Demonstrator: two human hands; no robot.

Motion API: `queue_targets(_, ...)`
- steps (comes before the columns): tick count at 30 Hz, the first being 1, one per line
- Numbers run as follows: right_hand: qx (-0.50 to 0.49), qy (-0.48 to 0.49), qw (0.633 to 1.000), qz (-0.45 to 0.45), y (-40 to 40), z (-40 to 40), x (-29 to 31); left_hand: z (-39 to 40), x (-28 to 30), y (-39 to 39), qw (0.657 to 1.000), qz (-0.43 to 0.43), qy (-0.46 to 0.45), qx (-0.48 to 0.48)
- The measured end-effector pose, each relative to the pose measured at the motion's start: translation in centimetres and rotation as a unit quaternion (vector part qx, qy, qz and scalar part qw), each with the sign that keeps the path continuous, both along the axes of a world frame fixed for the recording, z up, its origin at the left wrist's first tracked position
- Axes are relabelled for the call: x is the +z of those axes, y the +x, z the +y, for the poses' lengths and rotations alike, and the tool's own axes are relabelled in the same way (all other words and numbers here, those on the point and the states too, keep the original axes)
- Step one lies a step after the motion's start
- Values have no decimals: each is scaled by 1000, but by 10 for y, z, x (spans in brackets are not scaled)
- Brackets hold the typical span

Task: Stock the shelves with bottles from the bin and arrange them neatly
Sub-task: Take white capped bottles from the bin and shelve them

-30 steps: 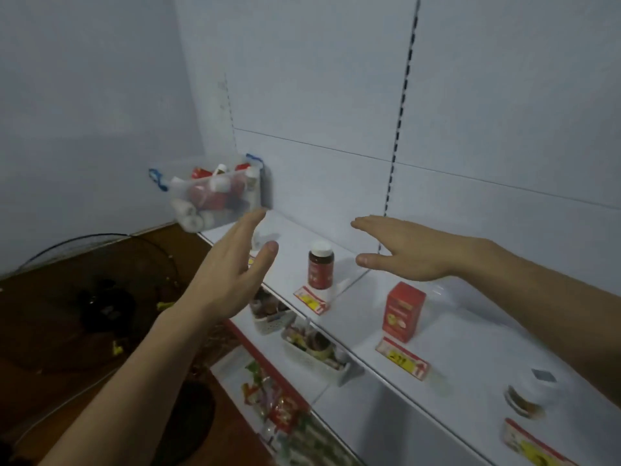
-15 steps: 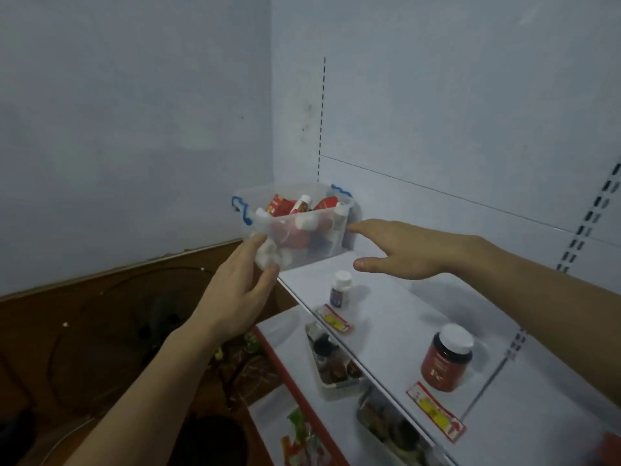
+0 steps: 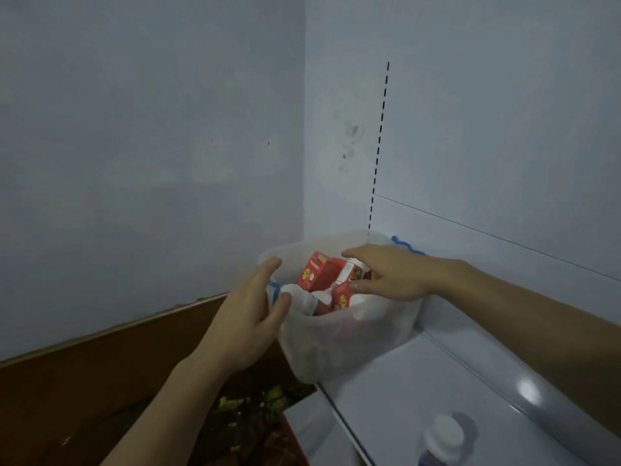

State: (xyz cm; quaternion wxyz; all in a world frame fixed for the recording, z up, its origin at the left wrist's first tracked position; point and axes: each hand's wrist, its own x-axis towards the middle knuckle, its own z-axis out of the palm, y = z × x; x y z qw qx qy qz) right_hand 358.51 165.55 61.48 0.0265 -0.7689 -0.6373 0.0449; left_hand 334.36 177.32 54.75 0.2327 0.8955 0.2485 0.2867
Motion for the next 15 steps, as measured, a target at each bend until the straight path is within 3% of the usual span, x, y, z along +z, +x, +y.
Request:
queue_targets(8, -42, -42, 998, -19, 52, 88, -28, 81, -11, 61, 995, 66, 54, -50)
queue_targets(15, -149, -90, 985, 6, 81, 111, -59, 105, -4, 78, 956, 215, 117, -163)
